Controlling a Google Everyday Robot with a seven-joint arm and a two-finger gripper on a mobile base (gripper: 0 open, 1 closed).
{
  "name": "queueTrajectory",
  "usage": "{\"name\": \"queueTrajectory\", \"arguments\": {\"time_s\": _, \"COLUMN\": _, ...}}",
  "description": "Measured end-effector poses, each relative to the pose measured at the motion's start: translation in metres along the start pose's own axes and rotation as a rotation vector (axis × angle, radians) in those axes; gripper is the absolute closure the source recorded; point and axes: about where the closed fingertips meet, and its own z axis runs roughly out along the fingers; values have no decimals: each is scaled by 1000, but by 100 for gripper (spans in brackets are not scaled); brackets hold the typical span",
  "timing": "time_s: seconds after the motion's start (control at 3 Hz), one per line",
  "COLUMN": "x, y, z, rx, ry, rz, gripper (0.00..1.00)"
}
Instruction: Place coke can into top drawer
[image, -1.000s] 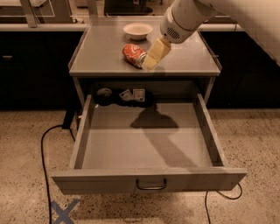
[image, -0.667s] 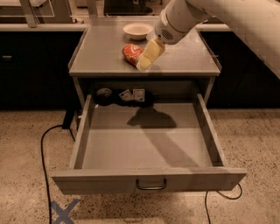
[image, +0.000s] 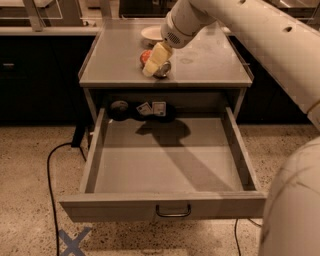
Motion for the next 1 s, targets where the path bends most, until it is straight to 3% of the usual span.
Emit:
{"name": "queueTrajectory", "arguments": {"time_s": 0.33, "x": -5, "y": -13, "z": 23, "rx": 5, "ry": 51, "rz": 37, "gripper": 0}}
{"name": "queueTrajectory", "arguments": {"time_s": 0.67, "x": 1, "y": -24, "z": 46, "rx": -6, "ry": 136, "rz": 131, "gripper": 0}}
{"name": "queueTrajectory", "arguments": {"time_s": 1.0, "x": 5, "y": -27, "z": 65, "rx": -36, "ry": 174, "rz": 205, "gripper": 0}}
